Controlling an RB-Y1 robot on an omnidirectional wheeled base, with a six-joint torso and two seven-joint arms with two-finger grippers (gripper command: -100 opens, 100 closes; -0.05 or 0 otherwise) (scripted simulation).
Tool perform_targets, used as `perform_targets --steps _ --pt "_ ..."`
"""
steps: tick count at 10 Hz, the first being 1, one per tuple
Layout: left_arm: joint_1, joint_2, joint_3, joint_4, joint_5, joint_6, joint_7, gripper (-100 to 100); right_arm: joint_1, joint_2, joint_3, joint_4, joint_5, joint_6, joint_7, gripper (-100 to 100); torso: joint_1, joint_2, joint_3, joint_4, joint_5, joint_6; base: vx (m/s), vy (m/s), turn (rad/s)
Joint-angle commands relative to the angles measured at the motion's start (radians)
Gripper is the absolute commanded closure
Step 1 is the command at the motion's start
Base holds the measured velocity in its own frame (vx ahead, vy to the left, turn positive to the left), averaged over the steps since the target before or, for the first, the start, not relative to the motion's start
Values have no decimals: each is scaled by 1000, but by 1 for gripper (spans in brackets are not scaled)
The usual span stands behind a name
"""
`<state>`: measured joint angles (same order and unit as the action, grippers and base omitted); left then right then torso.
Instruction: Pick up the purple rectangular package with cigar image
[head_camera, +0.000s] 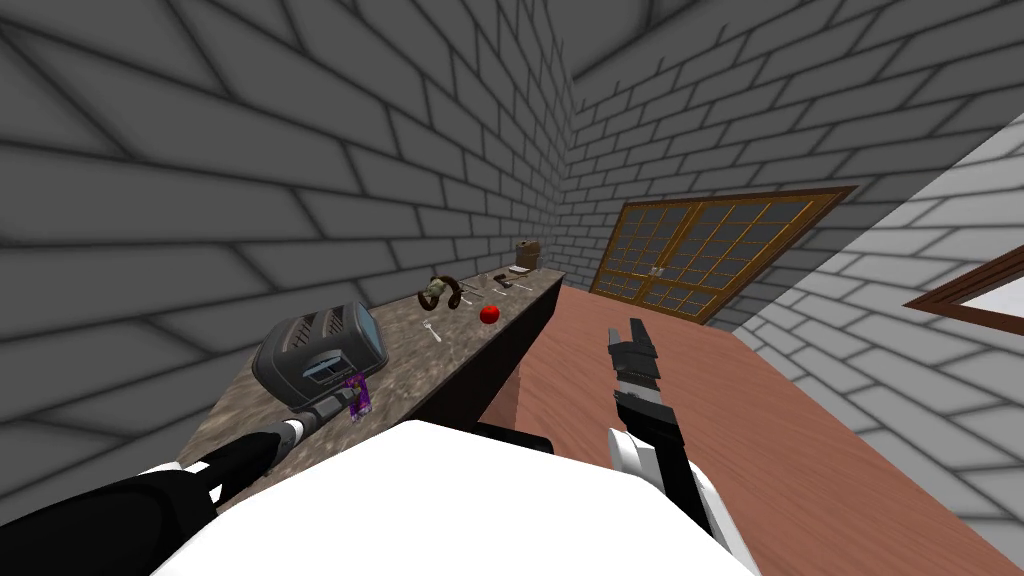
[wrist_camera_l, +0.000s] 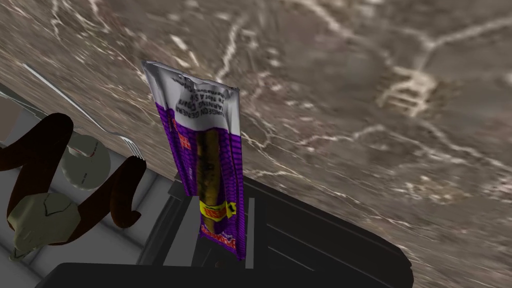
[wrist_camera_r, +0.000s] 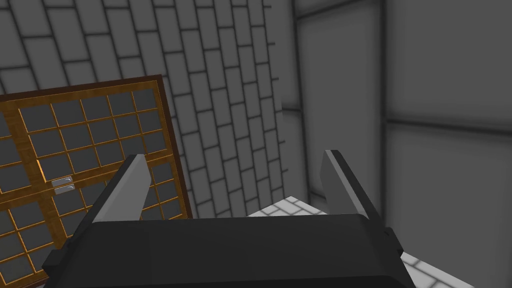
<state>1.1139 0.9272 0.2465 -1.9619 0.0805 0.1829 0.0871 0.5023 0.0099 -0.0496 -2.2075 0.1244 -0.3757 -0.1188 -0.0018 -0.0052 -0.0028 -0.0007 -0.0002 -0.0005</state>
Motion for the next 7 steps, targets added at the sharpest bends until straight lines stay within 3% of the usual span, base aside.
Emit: perform_targets --steps 1,3,4,5,6,7 --pt "0 0 0 0 0 0 0 100 0 0 0 0 0 0 0 0 0 0 0 0 0 0 2 -1 -15" --pt "-1 0 0 -1 0 -2 0 100 0 0 0 0 0 0 0 0 1 0 0 0 0 -1 0 0 0" --pt "-1 0 0 -1 0 -2 0 0 0 0 0 0 0 0 0 0 1 1 0 0 0 -1 0 0 0" --pt "24 13 15 -30 5 8 5 100 0 0 0 0 0 0 0 0 1 1 0 0 0 -1 -16 -5 93" --pt "13 8 8 -16 3 0 3 100 0 0 0 0 0 0 0 0 0 2 1 0 -1 -2 -10 -5 30" --pt "16 9 10 -18 4 1 3 0 0 0 0 0 0 0 0 0 0 2 1 0 -1 -2 0 0 0"
